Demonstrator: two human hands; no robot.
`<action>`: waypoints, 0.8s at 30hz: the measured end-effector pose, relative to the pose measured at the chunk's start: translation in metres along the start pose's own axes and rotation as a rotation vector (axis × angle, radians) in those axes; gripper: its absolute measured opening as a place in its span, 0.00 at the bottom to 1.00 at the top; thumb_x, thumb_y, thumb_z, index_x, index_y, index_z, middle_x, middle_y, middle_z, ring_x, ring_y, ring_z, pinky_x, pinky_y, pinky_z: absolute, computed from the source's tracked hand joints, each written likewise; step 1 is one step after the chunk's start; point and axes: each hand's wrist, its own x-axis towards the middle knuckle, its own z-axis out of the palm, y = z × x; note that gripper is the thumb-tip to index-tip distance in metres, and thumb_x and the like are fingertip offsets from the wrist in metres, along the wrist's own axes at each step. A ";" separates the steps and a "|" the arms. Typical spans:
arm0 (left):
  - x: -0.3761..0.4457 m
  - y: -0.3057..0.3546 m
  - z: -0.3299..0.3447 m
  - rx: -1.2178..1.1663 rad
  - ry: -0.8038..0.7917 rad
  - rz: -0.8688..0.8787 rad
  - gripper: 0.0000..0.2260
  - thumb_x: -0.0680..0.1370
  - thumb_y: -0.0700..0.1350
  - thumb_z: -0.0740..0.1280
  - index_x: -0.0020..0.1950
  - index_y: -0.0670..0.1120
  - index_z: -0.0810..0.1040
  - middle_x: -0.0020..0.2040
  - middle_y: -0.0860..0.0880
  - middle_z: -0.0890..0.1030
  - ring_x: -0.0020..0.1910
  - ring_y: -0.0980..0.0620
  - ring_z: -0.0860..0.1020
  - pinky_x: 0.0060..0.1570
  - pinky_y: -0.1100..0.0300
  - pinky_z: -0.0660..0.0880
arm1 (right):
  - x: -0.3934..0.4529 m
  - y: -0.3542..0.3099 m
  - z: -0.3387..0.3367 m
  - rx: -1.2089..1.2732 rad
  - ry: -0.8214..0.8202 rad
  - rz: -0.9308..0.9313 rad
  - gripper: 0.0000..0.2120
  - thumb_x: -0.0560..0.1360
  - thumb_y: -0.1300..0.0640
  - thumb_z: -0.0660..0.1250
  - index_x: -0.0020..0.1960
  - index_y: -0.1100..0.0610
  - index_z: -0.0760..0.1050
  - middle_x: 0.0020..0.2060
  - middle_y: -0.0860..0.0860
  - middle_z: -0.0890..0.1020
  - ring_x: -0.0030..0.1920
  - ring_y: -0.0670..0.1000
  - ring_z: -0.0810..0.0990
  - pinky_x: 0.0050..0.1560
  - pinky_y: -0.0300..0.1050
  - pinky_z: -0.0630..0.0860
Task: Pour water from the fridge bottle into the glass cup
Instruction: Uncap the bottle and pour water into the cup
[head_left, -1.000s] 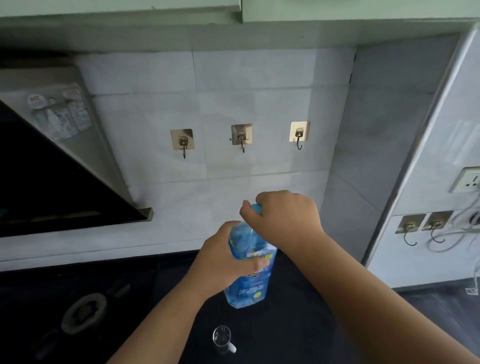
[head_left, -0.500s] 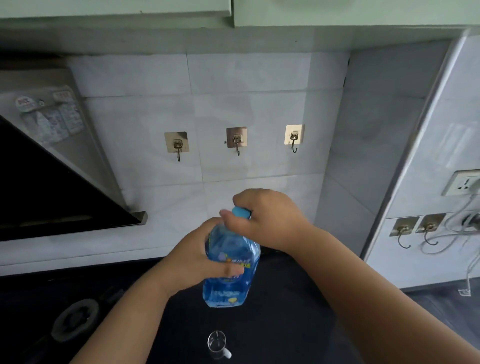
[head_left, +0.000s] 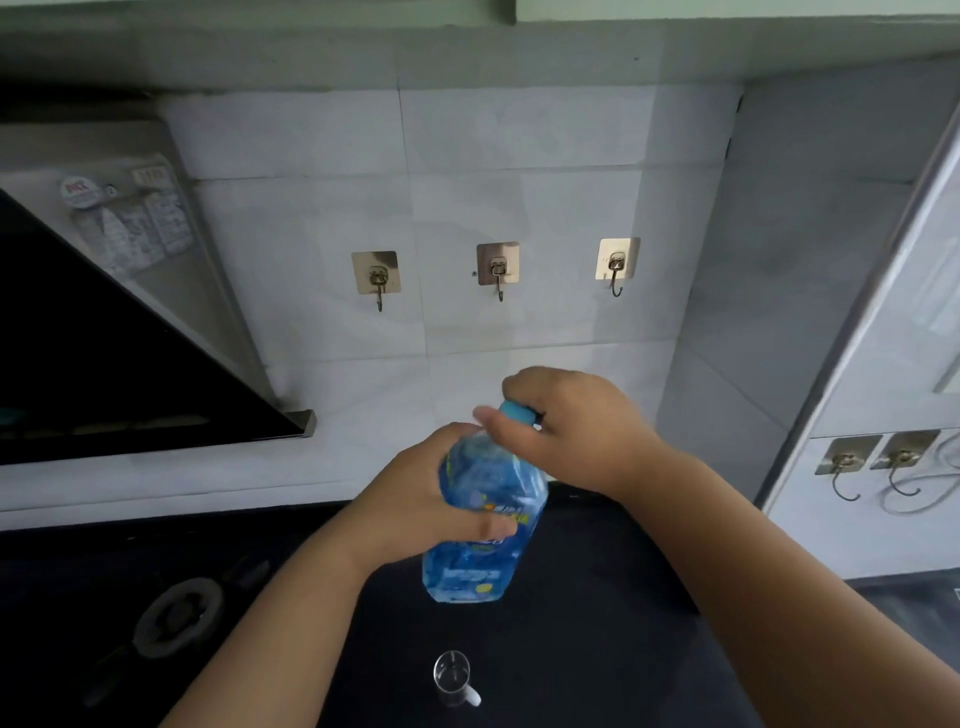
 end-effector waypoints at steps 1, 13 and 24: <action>0.001 0.001 0.007 0.071 0.093 -0.005 0.32 0.66 0.54 0.84 0.66 0.62 0.74 0.58 0.60 0.84 0.56 0.59 0.84 0.59 0.51 0.82 | 0.001 -0.003 0.002 -0.051 0.029 0.124 0.24 0.79 0.37 0.59 0.34 0.53 0.65 0.30 0.49 0.71 0.32 0.49 0.71 0.32 0.45 0.64; 0.002 -0.019 0.000 0.145 -0.047 -0.008 0.32 0.67 0.50 0.85 0.65 0.64 0.75 0.58 0.62 0.83 0.58 0.61 0.82 0.60 0.54 0.82 | -0.008 0.023 0.028 -0.121 -0.022 -0.141 0.25 0.78 0.34 0.54 0.33 0.52 0.63 0.28 0.47 0.67 0.29 0.50 0.67 0.30 0.47 0.64; 0.013 -0.037 0.011 0.208 0.098 -0.020 0.34 0.65 0.56 0.84 0.66 0.66 0.71 0.59 0.64 0.81 0.58 0.63 0.81 0.60 0.53 0.81 | -0.006 0.016 0.032 -0.208 -0.090 0.112 0.29 0.78 0.29 0.49 0.33 0.52 0.63 0.28 0.49 0.70 0.29 0.49 0.68 0.31 0.46 0.64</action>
